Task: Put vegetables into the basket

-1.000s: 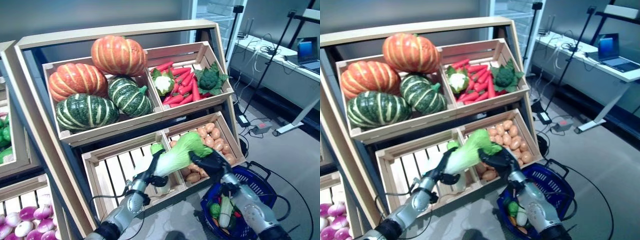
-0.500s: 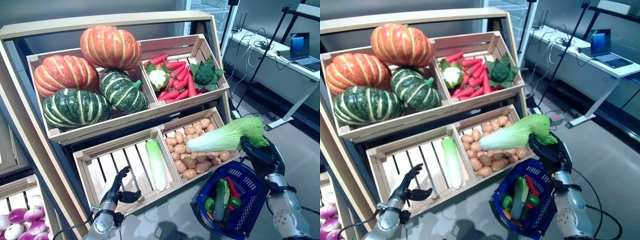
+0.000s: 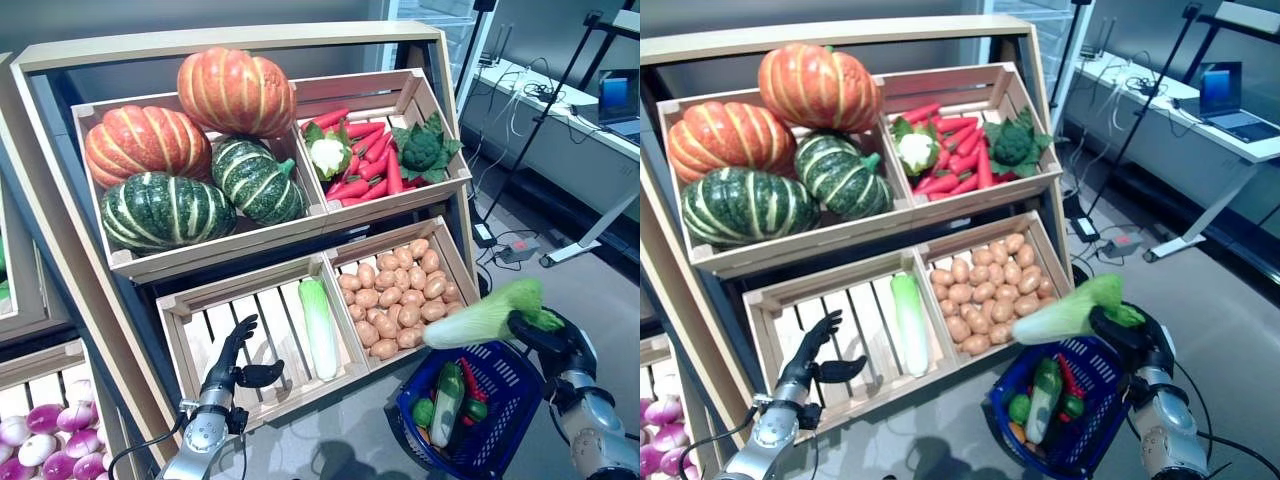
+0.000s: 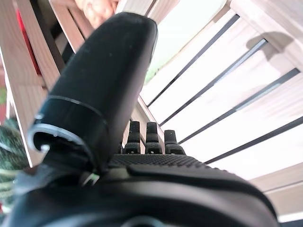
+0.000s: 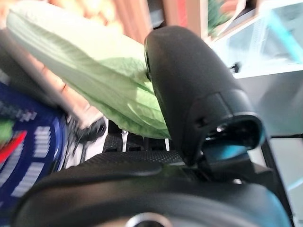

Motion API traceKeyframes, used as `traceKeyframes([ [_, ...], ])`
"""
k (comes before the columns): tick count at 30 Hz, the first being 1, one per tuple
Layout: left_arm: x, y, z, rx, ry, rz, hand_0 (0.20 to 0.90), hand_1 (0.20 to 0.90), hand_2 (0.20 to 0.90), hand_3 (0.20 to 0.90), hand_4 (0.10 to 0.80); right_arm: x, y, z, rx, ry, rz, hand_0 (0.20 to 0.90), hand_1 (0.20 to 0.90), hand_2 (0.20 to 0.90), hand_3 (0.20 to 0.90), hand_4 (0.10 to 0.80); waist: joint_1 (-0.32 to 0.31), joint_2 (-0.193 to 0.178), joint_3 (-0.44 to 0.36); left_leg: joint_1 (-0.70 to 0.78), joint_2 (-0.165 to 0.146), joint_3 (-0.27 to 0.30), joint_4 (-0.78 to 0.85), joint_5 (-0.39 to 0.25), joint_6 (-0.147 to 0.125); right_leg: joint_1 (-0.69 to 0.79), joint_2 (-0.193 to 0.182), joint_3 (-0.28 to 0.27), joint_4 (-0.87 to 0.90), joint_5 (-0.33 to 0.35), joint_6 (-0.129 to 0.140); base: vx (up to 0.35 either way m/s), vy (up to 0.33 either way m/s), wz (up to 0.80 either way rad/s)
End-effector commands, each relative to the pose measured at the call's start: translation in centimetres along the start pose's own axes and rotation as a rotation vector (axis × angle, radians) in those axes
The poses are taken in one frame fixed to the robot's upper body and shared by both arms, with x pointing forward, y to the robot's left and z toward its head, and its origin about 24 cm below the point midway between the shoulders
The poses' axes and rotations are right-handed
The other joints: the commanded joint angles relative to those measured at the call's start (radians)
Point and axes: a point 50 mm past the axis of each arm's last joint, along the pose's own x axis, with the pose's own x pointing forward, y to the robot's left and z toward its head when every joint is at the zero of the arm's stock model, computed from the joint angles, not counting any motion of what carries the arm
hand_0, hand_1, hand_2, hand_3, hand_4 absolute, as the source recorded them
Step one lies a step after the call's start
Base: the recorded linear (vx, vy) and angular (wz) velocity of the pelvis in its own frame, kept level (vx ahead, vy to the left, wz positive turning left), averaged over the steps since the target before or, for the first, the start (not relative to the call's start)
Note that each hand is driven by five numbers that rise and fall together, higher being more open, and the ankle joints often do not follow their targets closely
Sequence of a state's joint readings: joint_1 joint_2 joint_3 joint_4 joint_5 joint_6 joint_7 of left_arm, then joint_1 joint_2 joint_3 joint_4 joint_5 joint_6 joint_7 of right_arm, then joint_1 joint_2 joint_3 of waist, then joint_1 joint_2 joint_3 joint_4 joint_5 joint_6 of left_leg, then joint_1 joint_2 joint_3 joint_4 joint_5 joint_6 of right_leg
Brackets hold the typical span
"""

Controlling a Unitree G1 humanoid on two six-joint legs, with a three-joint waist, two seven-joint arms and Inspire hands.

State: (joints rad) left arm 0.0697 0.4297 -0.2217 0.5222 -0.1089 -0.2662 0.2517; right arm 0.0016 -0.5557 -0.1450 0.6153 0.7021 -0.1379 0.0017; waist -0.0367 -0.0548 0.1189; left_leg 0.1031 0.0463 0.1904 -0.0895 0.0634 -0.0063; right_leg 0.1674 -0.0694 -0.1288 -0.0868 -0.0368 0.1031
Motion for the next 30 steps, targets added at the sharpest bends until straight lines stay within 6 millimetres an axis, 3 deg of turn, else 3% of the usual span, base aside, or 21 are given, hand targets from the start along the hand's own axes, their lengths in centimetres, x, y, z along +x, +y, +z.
traceKeyframes([
  [1, 3.3, 1.7, 7.2, -0.049, -0.285, 0.074, 0.900, 0.900, 0.900, 0.900, 0.800, 2.9, -0.2, 10.8, -0.070, -0.379, -0.112, 0.300, 0.300, 0.300, 0.300, 0.400, 0.037, -0.007, 0.059, -0.039, -0.013, -0.033, 0.152, -0.140, 0.019, -0.101, 0.014, -0.047, 0.133, 0.023, -0.065, -0.180, -0.107, 0.23],
  [6, 4.3, 2.1, 10.3, -0.069, -0.385, 0.058, 0.900, 0.900, 0.900, 0.900, 0.800, 3.9, -1.1, 13.2, -0.126, -0.374, -0.241, 0.300, 0.300, 0.300, 0.300, 0.400, 0.055, -0.004, 0.144, -0.140, -0.008, -0.046, 0.261, -0.155, 0.018, -0.167, 0.009, -0.074, 0.210, 0.002, -0.081, -0.202, -0.082, 0.15],
  [10, 4.5, 2.4, 12.9, -0.112, -0.491, 0.050, 0.900, 0.900, 0.900, 0.900, 0.800, 4.3, -2.4, 14.3, -0.184, -0.341, -0.325, 0.300, 0.300, 0.300, 0.300, 0.400, 0.059, 0.011, 0.213, -0.252, 0.000, -0.039, 0.428, -0.208, 0.018, -0.257, -0.006, -0.110, 0.356, -0.055, -0.103, -0.197, -0.019, 0.11],
  [14, 4.4, 2.1, 13.8, -0.136, -0.545, 0.054, 0.900, 0.900, 0.900, 0.900, 0.800, 4.5, -3.6, 14.1, -0.220, -0.269, -0.365, 0.300, 0.300, 0.300, 0.300, 0.400, 0.060, 0.030, 0.258, -0.350, 0.009, -0.049, 0.585, -0.274, 0.011, -0.344, -0.030, -0.122, 0.529, -0.134, -0.126, -0.117, 0.012, 0.10],
  [21, 4.5, 2.4, 14.6, -0.154, -0.584, 0.071, 0.900, 0.900, 0.900, 0.900, 0.800, 4.9, -4.2, 14.1, -0.247, -0.179, -0.337, 0.300, 0.300, 0.300, 0.300, 0.400, 0.052, 0.051, 0.310, -0.496, 0.030, -0.063, 0.824, -0.363, 0.035, -0.486, -0.079, -0.121, 0.795, -0.231, -0.171, -0.079, 0.008, 0.06],
  [29, 4.2, 2.4, 17.1, -0.190, -0.692, 0.073, 0.900, 0.900, 0.900, 0.900, 0.800, 5.7, -3.2, 13.7, -0.288, -0.094, -0.286, 0.300, 0.300, 0.300, 0.300, 0.400, 0.042, 0.063, 0.352, -0.621, 0.037, -0.056, 1.007, -0.420, 0.053, -0.633, -0.109, -0.096, 0.986, -0.284, -0.180, -0.066, -0.021, 0.01],
  [30, 4.1, 2.4, 17.8, -0.197, -0.726, 0.072, 0.900, 0.900, 0.900, 0.900, 0.800, 5.7, -3.4, 13.6, -0.280, -0.079, -0.309, 0.900, 0.900, 0.900, 0.900, 0.800, 0.041, 0.065, 0.358, -0.640, 0.038, -0.054, 1.034, -0.426, 0.054, -0.655, -0.117, -0.094, 1.016, -0.294, -0.180, -0.051, -0.024, 0.04],
])
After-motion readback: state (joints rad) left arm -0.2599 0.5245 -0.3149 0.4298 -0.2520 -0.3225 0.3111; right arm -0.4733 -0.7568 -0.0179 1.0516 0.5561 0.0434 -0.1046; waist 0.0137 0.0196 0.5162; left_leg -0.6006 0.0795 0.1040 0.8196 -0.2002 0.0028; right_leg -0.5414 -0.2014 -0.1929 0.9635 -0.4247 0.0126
